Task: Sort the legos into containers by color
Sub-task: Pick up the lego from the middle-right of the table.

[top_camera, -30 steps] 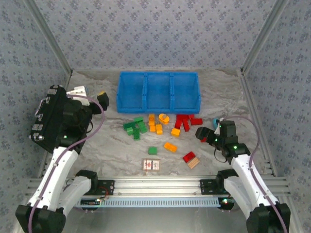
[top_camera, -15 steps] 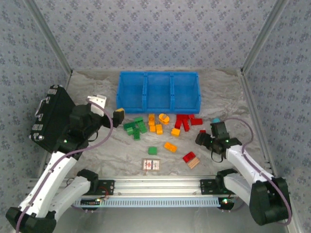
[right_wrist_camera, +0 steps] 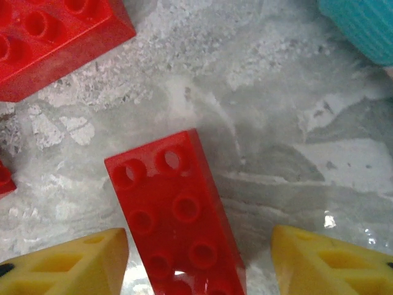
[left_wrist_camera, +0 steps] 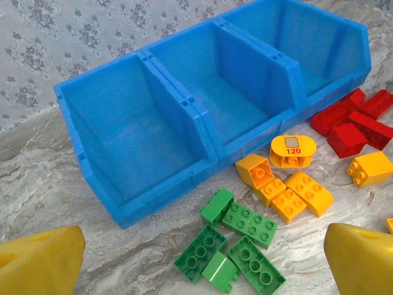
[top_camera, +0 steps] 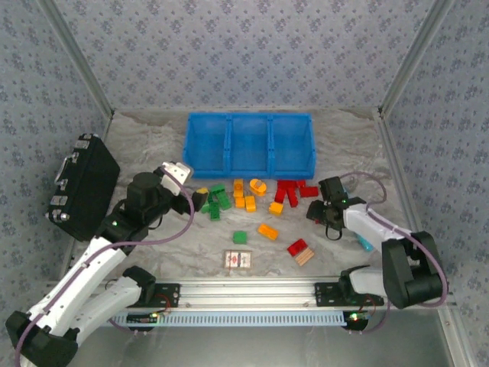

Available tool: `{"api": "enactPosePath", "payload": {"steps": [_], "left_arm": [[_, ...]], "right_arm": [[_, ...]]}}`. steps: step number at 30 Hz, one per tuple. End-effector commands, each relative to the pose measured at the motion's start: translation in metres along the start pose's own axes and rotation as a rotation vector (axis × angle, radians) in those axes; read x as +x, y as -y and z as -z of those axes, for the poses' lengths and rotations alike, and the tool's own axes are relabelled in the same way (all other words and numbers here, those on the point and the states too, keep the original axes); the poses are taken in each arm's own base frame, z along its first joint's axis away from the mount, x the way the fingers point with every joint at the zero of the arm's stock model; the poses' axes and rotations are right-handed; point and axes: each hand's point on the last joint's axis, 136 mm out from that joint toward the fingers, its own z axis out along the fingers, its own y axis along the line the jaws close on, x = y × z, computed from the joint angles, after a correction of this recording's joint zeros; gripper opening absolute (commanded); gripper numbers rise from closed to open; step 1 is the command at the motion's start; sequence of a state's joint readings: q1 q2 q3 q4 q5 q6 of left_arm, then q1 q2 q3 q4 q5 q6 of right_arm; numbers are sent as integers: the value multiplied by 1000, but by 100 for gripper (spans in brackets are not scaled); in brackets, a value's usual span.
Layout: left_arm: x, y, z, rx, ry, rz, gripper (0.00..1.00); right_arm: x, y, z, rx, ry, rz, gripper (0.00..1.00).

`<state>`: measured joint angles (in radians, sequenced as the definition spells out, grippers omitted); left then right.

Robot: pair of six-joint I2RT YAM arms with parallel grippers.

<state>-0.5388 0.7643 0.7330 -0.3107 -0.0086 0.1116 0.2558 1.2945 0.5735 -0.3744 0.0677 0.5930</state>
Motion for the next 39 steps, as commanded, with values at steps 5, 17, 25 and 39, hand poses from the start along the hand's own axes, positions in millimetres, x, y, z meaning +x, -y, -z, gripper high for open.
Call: {"api": "enactPosePath", "payload": {"steps": [5, 17, 25, 39], "left_arm": [[-4, -1, -5, -7, 13, -26, 100], [3, 5, -15, 27, -35, -30, 100], [3, 4, -15, 19, -52, -51, 100], [0, 3, -13, 13, -24, -53, 100]], "right_arm": [[-9, -12, -5, 44, -15, 72, 53], [-19, -38, -3, 31, -42, 199, 30], [-74, -82, 70, -16, 49, 334, 29], [-197, -172, 53, -50, 197, 425, 33]]}}
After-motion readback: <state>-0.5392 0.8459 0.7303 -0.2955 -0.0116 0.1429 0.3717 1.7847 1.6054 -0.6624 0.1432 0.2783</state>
